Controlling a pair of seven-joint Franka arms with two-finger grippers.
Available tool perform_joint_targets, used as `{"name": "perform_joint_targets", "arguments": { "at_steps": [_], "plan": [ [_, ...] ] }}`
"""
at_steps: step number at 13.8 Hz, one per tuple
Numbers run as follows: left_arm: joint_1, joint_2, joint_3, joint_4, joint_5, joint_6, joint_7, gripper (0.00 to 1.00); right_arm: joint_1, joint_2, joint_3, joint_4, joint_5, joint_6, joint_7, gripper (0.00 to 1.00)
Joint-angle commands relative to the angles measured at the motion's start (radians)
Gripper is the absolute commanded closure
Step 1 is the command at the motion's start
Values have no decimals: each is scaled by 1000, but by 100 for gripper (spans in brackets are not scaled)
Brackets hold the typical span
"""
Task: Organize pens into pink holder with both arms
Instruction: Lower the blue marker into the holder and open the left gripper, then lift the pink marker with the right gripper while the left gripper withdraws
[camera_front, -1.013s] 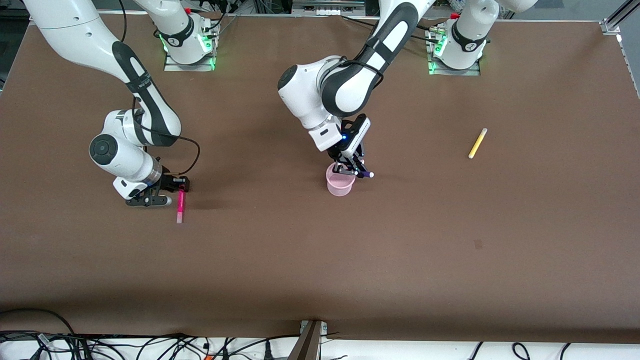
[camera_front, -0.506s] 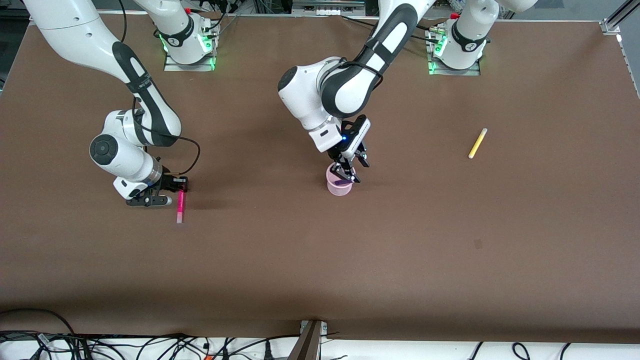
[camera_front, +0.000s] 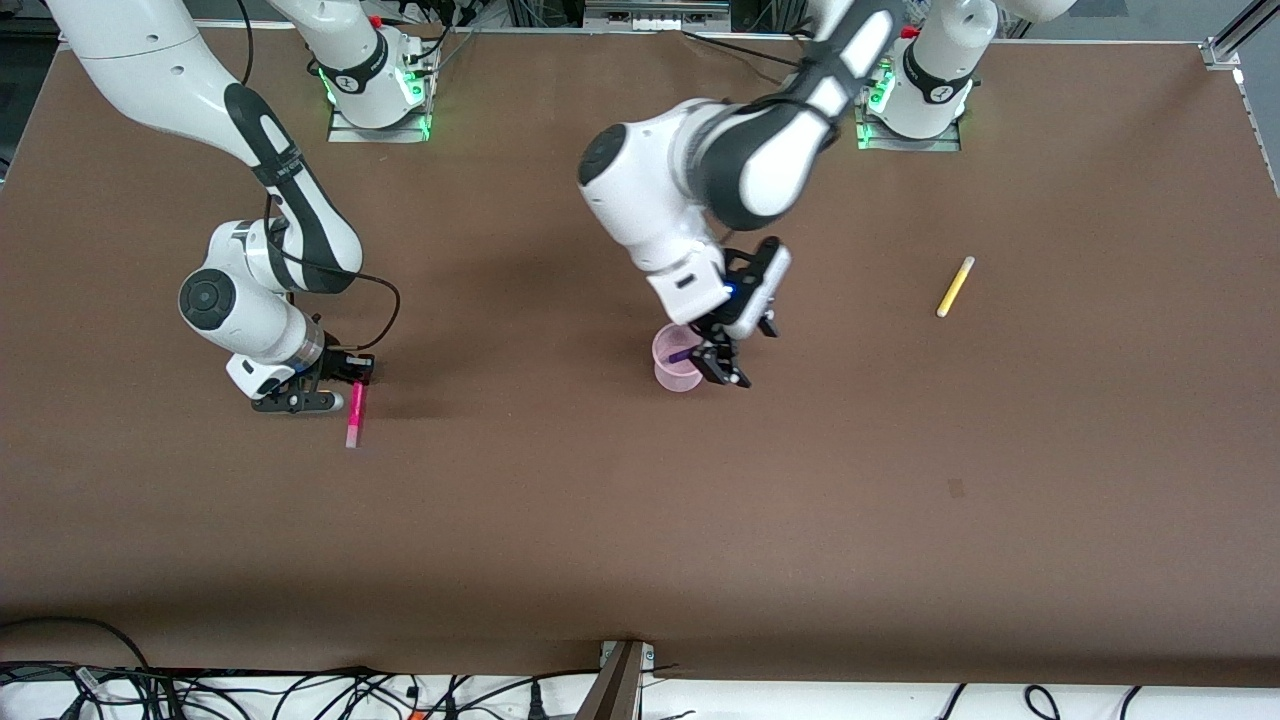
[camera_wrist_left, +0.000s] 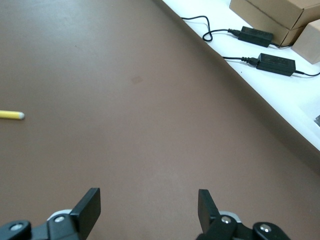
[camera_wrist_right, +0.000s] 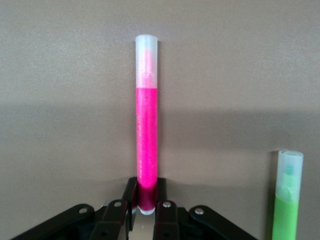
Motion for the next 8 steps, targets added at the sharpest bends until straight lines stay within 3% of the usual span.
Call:
{"name": "perform_joint_targets", "arguments": {
  "at_steps": [1, 4, 8],
  "plan": [
    [133, -128, -16, -17, -148, -12, 261, 10, -9, -3, 13, -2, -1, 4, -2, 100],
    [265, -215, -17, -20, -297, -18, 545, 10, -9, -18, 19, 26, 16, -79, 18, 100],
    [416, -292, -17, -32, -417, -67, 852, 8, -8, -64, 86, 142, 103, -361, 168, 100]
  ]
}}
